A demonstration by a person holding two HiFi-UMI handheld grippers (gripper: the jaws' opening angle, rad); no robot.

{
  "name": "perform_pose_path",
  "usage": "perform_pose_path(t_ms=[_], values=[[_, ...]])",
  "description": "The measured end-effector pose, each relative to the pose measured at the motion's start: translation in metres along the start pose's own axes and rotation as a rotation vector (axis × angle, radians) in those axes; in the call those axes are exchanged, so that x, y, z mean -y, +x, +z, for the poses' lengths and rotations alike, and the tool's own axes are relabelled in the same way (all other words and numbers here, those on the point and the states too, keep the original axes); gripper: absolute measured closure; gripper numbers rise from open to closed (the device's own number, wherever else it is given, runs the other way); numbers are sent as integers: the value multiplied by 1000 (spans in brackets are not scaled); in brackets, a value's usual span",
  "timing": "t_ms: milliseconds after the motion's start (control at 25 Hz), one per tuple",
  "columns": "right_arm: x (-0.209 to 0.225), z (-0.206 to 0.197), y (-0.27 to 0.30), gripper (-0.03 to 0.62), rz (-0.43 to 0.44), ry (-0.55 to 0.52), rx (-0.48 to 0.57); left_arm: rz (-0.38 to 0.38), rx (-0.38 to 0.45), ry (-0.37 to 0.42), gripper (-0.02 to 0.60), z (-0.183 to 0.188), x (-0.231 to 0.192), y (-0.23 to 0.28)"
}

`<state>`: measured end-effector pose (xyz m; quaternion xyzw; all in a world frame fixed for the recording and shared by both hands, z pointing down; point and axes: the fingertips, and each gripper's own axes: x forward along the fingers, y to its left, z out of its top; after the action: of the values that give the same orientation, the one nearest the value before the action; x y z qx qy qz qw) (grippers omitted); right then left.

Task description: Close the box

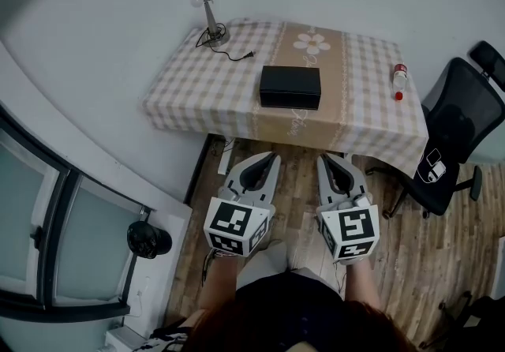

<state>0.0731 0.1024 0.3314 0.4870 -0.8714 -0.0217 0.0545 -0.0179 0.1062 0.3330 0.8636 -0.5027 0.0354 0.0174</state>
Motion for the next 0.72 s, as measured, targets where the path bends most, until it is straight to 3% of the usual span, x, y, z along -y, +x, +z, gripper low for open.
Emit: perform_pose_path(t_ms=[720], values=[[17, -10, 7, 578, -56, 38, 12, -23, -29, 19, 555, -12, 0, 7]])
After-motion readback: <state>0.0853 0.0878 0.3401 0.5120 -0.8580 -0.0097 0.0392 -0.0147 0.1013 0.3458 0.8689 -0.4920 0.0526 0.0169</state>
